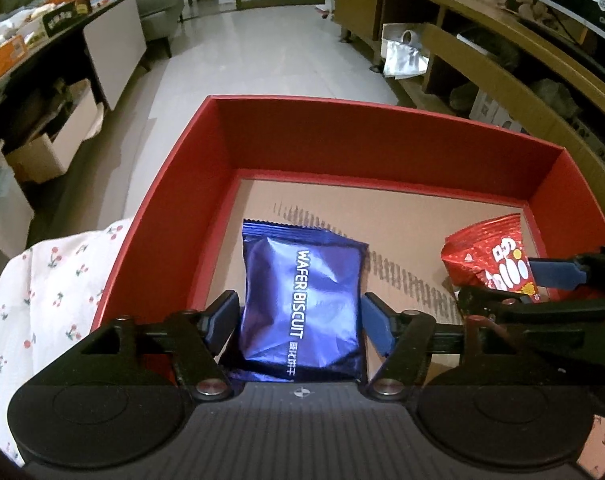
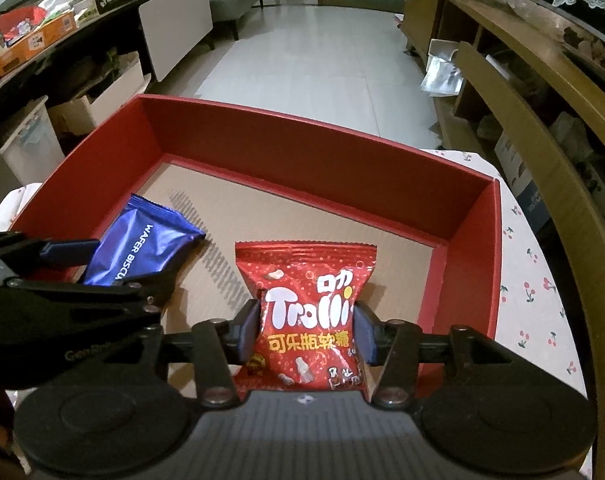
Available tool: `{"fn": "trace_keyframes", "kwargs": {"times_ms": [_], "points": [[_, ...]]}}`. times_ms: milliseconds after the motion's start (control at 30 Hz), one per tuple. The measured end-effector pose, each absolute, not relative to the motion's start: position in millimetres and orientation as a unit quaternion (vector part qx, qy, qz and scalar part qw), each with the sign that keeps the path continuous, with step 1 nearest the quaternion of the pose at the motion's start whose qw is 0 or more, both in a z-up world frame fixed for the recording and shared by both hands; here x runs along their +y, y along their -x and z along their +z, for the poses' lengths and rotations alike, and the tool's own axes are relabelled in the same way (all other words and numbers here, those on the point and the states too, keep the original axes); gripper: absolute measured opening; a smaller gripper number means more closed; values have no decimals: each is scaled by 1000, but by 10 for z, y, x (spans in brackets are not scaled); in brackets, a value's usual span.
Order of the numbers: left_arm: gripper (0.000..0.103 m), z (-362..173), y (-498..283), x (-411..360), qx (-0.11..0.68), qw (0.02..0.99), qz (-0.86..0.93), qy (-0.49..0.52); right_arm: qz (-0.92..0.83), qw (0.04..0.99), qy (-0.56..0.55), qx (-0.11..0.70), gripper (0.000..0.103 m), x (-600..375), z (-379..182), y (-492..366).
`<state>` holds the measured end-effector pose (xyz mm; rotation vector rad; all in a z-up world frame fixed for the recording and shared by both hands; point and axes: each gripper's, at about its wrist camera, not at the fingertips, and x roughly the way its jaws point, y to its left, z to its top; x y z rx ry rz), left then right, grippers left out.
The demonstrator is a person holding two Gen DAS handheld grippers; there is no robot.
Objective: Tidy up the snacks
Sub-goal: 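Grasp the wrapped bread bun with the left tool while the right tool grasps the red pastry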
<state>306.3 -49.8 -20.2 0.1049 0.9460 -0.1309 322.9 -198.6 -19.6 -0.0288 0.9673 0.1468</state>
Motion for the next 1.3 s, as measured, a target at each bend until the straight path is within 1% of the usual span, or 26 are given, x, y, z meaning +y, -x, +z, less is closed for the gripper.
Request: {"fn": "trace_keyframes", "kwargs": {"times_ms": [133,200,300,367,567,867,1067,1300], "points": [[74,-107,-2973,-506,452,888,-59,-55,70,884,17,463,67,-1980,-124,-3155],[78,-83,-2932,-525,454,887,-60,-65,64,887,11,458,67,-1998,-79,-3116],[81,-80,-2826,-598,454,885,-65,-85,59,890,-7,452,67,-2065,19,-3072],[82,-54,-2778,-604,459,882,-73,-73,59,893,-12,447,67,-2085,82,-3037],[84,49,-2672,-600,458,884,-80,-57,60,898,-21,436,68,-2104,214,-2895],[87,299,-2426,-594,430,896,-95,-50,52,907,-38,415,72,-2159,422,-2558],[90,404,-2211,-345,427,898,-92,-48,66,906,-49,415,74,-2107,516,-2264],[90,324,-2024,109,455,888,-67,-15,94,893,-32,440,76,-1860,451,-1982]]}}
